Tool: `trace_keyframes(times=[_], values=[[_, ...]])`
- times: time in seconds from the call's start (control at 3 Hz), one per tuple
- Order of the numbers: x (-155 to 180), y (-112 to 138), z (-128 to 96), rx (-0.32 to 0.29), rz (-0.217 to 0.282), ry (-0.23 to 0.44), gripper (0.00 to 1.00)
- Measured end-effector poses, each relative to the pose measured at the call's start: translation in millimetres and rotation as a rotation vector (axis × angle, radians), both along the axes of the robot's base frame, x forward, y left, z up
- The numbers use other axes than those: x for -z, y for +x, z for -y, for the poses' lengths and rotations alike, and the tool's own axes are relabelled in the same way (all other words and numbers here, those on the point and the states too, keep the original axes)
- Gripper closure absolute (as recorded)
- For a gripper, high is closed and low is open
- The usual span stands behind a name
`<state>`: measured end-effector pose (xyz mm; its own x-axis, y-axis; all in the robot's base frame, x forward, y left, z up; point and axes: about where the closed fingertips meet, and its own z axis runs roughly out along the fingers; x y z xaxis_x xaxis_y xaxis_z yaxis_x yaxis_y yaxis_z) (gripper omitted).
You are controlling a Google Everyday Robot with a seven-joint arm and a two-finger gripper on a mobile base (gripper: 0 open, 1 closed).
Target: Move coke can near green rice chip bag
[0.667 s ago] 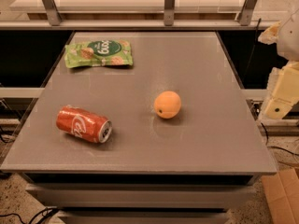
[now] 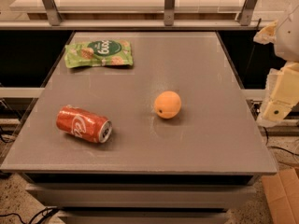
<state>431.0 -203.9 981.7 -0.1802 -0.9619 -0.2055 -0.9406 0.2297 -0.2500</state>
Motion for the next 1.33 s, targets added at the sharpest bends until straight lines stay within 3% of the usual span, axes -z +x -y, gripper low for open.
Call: trace_keyframes(times=[0.33, 0.67, 1.0, 1.33], values=[[-5.3, -15.7, -46.2, -0.09, -0.02, 0.018, 0.0], [-15.6, -33.7, -108.1, -0.194, -0.009, 0.024, 0.0], [-20.8, -34.7, -114.5, -0.2, 0.008, 0.026, 0.0], [-11.0, -24.4, -152.0, -0.254, 0.0, 0.022, 0.0]])
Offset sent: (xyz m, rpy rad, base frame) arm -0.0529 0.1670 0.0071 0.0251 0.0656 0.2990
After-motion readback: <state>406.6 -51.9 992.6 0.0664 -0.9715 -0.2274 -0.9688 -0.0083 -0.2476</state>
